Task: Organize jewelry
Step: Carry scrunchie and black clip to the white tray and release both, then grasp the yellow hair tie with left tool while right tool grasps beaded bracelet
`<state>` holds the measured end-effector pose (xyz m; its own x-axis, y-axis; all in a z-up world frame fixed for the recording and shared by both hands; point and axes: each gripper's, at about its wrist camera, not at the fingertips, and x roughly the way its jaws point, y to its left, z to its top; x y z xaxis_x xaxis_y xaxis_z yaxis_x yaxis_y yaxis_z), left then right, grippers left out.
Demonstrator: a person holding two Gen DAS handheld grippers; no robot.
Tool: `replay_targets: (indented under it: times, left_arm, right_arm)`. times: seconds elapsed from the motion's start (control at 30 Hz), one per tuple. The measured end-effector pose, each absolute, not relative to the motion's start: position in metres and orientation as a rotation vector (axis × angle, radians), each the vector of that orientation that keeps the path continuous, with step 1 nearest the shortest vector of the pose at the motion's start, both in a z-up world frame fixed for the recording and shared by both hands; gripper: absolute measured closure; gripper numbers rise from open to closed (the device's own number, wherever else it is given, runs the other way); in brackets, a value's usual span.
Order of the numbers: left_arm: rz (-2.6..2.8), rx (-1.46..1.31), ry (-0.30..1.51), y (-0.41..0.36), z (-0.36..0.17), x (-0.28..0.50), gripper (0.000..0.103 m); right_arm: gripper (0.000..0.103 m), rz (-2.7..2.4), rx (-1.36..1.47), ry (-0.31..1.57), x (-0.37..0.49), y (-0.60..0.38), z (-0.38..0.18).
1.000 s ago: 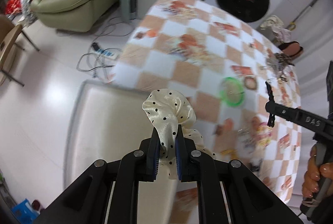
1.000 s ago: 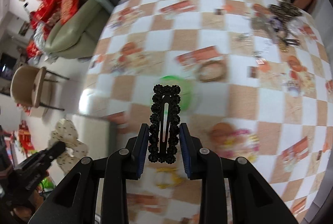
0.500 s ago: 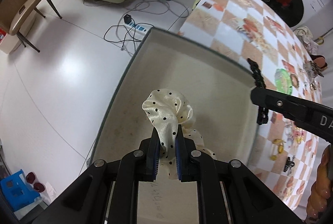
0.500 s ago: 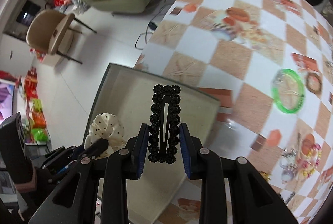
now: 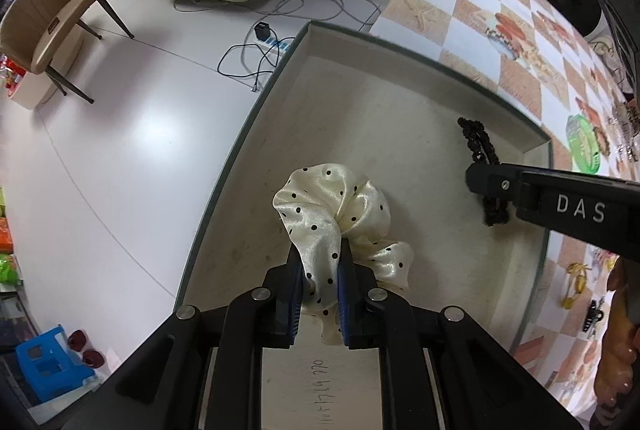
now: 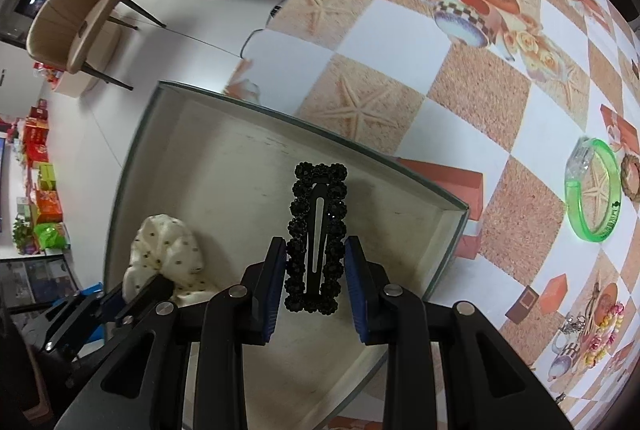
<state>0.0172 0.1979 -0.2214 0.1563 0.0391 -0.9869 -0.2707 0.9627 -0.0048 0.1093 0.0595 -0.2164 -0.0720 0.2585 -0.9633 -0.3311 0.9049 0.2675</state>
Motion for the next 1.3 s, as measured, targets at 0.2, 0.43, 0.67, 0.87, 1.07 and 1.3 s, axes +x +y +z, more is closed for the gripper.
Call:
replay_targets:
  times: [0.2,0.43,0.67,0.87,1.07,1.3]
  left_arm:
    - [0.264,-0.159,1.389,0.198,-0.219,0.014,0.036]
    - [0.247,-0.138,1.408,0.193,-0.218,0.015,0.036]
    - [0.248,-0.109,1.392,0.190,-0.208,0.012,0.000]
    - [0.235,-0.092,1.397,0.186,-0.197,0.008,0.000]
    - [0.206,-0.051,1.383,0.175,-0.177,0.004,0.000]
    - [0.158,0.000,1.369,0.153,-0.158,0.009,0.000]
  right_arm:
    - [0.070,0.476,-0.074,1.572,0.109,0.059,-0.221]
    - [0.049,0.484,-0.060,1.580,0.114,0.068,-0.222]
    - [0.035,0.511,0.038,1.559,0.117,0.057,-0.203]
    - [0.027,0.528,0.111,1.540,0.111,0.039,-0.177]
    - [0.017,0.507,0.206,1.536,0.102,0.010,-0.158]
    - [0.015,0.415,0.317,1.515,0.090,-0.036,-0.142]
